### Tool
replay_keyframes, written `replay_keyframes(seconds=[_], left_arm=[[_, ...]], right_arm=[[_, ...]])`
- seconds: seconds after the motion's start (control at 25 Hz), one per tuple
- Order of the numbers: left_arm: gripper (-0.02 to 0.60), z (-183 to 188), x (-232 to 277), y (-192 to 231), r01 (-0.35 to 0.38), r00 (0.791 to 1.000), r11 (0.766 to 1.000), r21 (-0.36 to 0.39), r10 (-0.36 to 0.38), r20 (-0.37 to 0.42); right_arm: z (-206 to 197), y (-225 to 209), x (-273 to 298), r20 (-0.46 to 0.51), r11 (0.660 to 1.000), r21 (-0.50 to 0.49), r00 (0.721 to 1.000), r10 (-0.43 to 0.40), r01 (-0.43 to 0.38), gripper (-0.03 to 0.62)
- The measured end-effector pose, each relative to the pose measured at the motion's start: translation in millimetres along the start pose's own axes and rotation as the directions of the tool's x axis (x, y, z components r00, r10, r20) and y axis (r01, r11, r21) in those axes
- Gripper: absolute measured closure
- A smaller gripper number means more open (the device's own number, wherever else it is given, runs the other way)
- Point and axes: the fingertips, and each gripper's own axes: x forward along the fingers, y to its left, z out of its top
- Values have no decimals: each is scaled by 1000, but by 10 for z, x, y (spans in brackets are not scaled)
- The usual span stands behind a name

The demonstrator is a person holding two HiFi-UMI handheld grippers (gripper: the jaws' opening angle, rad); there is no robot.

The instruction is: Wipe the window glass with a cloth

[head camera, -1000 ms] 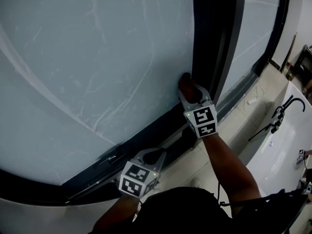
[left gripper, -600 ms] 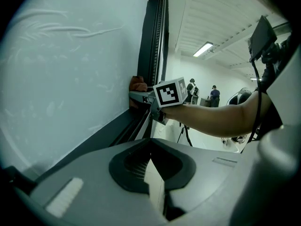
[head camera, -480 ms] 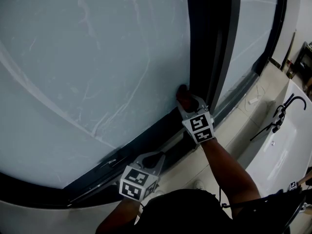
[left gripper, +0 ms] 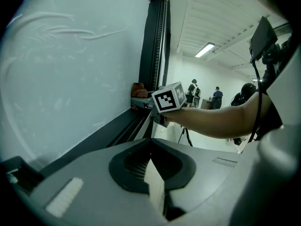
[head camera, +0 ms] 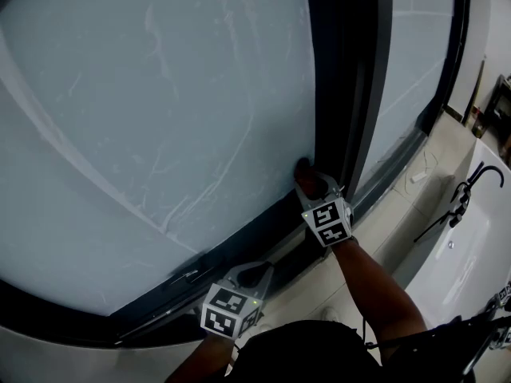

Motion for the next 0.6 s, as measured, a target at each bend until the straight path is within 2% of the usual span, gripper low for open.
replay_keyframes(seconds=[0.2, 0.32, 0.48, 0.6], left_arm=[[565, 2, -23, -25, 5, 1000, 1000, -2, -5, 6], [565, 14, -42, -17, 4, 1000, 1000, 2, -4, 11], [565, 18, -65, 34, -3, 1000, 1000, -1, 3, 15], [565, 16, -74, 48, -6, 1000, 1000, -3, 6, 16]], right_arm=[[-2, -20, -11, -29, 1000, -17, 1000, 9, -9, 488], [211, -18, -123, 17, 1000, -18, 1000, 11, -10, 488], [883, 51, -399, 171, 999, -31, 985, 28, -23, 488], [1623, 104, -618, 300, 993, -114, 952, 56, -23, 488]])
